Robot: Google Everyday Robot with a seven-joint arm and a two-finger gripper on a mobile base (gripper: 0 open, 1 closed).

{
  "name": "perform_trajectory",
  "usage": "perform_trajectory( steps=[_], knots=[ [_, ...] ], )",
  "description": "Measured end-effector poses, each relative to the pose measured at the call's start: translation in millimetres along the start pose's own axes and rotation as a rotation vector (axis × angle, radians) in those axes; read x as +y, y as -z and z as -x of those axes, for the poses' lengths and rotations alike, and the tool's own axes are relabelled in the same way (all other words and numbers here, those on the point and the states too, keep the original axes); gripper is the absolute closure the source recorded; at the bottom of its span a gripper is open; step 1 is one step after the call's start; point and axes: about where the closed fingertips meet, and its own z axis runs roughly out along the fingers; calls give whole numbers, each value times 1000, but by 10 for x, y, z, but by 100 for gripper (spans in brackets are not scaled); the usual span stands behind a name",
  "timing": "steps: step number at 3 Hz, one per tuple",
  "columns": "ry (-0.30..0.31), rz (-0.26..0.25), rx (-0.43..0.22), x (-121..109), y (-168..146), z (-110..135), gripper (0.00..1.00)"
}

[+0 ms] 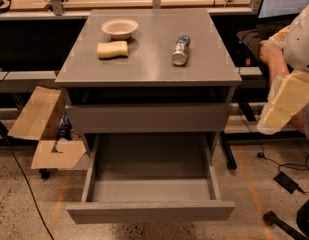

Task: Place redbull can into middle drawer

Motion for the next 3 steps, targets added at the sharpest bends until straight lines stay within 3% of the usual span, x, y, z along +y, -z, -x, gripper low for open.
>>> perform_trajectory(
  steps=[1, 3],
  knots=[
    [-82, -4, -62, -72, -116, 101, 0],
    [-375, 7, -286, -528, -724, 506, 0]
  ],
)
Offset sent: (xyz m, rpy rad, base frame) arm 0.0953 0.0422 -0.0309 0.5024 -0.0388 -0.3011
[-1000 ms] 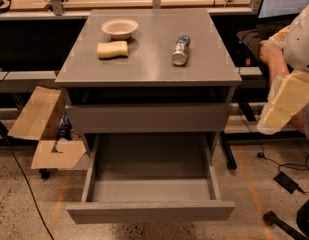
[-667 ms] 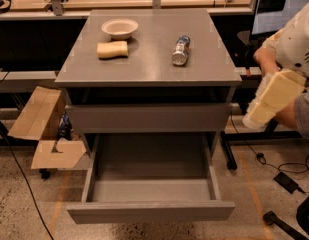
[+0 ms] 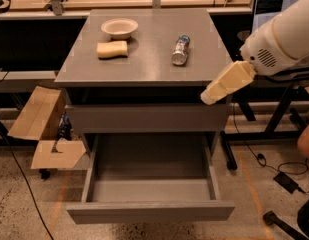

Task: Place redbull can into middle drawer

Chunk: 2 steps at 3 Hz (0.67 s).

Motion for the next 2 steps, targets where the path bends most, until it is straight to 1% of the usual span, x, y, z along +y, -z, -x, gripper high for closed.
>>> perform_trajectory(
  steps=[1, 2],
  knots=[
    [-107, -2, -69, -194, -359, 111, 0],
    [-134, 22, -130, -387, -685, 345, 0]
  ],
)
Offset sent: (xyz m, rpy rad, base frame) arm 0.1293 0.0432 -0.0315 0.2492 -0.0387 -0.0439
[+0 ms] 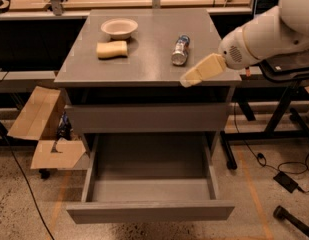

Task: Place redbull can into middle drawer

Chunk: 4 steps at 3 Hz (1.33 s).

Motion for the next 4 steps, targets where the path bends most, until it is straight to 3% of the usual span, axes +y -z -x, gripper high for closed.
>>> perform_trajectory(
  steps=[1, 2, 3, 4],
  knots=[
    [-2, 4, -6, -28, -36, 23, 0],
    [-57, -32, -31, -109, -123, 75, 0],
    [-101, -99, -84, -311, -296, 224, 0],
    [-92, -170, -103, -569, -505, 356, 0]
  ],
)
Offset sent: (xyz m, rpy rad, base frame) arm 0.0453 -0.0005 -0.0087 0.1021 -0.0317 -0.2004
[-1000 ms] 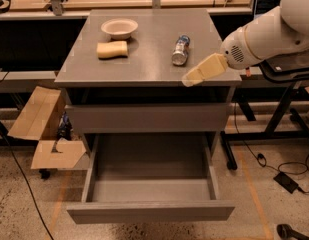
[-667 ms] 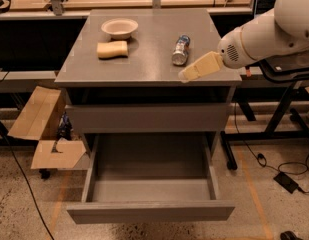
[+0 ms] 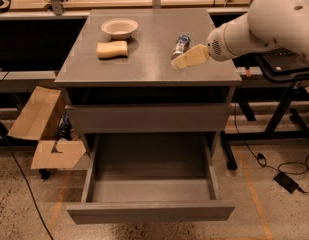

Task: Place redbull can into middle drawer

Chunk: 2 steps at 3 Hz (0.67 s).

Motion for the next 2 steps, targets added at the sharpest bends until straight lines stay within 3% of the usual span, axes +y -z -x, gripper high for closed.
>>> perform_trajectory(
  steps=[2],
  knots=[
    [26, -84, -24, -219, -659, 99, 0]
  ],
)
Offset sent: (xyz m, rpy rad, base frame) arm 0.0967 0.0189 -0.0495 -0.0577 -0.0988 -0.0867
